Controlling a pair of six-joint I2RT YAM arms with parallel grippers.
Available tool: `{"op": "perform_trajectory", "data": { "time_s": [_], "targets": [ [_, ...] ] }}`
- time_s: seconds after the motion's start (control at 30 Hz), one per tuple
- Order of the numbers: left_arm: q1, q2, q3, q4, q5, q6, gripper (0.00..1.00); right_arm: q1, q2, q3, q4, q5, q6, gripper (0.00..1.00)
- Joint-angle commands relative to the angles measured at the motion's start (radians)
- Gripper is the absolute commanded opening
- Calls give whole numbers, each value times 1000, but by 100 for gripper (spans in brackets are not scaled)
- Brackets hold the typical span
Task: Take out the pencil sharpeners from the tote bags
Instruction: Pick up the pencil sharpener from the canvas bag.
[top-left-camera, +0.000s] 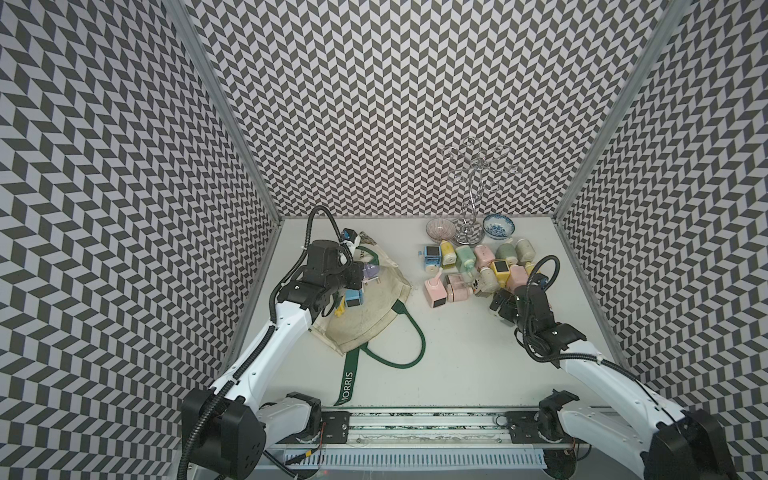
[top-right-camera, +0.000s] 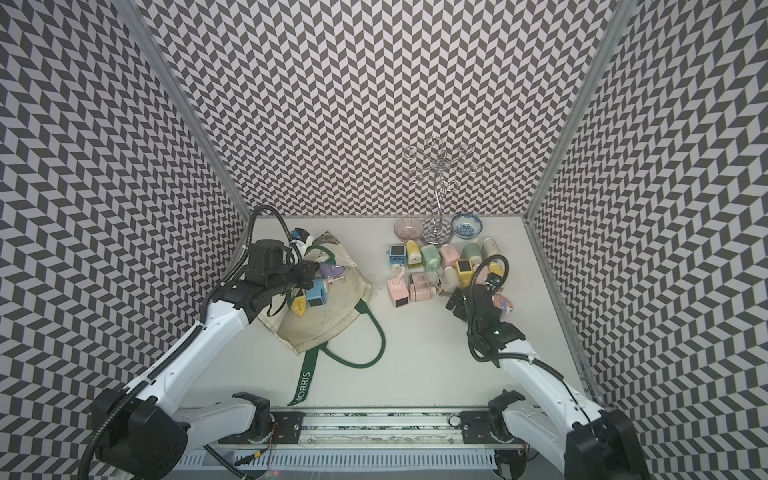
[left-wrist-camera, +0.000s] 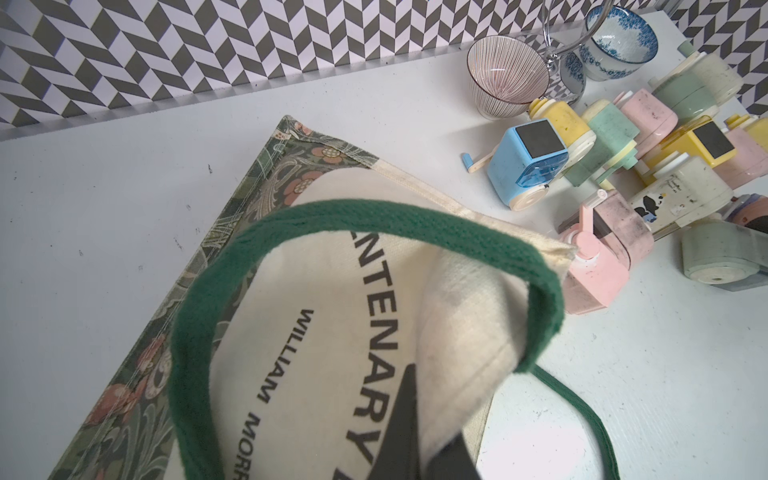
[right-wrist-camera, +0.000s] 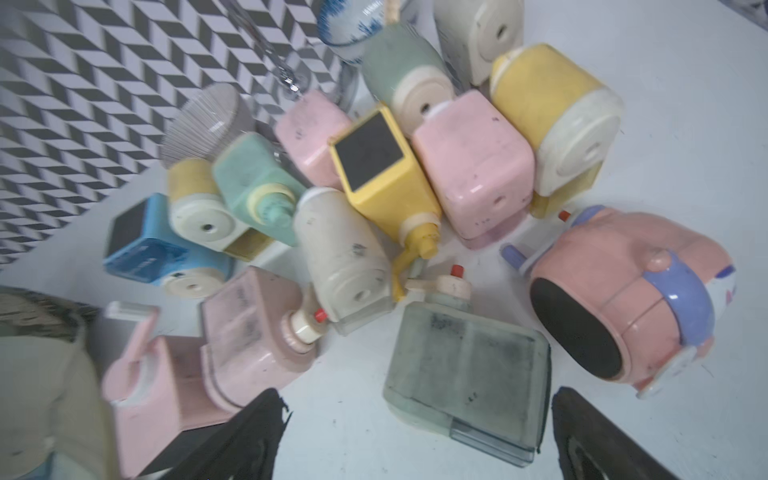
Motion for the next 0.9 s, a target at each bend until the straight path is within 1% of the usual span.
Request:
{"op": "perform_trajectory", "data": {
  "time_s": [0.0, 0.07, 0.13, 0.2, 0.27, 0.3, 0.37, 0.43, 0.47, 0.6, 0.67, 0.87],
  "targets": [
    [3, -30, -10, 16, -3, 4, 0, 54, -70, 31, 98, -100, -86, 94],
    [3, -36, -16, 20, -10, 3, 0, 129, -98, 24, 174, -148, -113, 90],
    [3, -40, -19, 23, -14, 4, 0, 228, -101, 16, 252, -132, -121, 88],
    [3, -41, -18, 23, -17, 3, 0, 324, -69, 23, 330, -151, -161, 88],
    [3, -41, -19, 25, -18, 2, 0, 422, -4, 31, 410, -152, -186, 88],
    [3, -40, -19, 25, -18, 2, 0, 452, 30, 31, 456, -189, -206, 88],
    [3, -41, -22, 29, -19, 2, 0, 512, 113, 43, 519, -199, -199, 88],
    [3, -43, -24, 31, -20, 3, 0, 575, 186, 55, 594, -220, -227, 87],
    [3, -43, -25, 31, -21, 2, 0, 609, 222, 60, 629, -208, -241, 87],
    [4, -43, -24, 33, -20, 2, 0, 691, 373, 87, 762, -233, -295, 87],
    [3, -46, -23, 34, -18, 3, 0, 705, 456, 104, 843, -298, -318, 87],
    [3, -64, -31, 47, -15, 2, 0, 734, 675, 182, 1026, -393, -395, 87]
  ]
}}
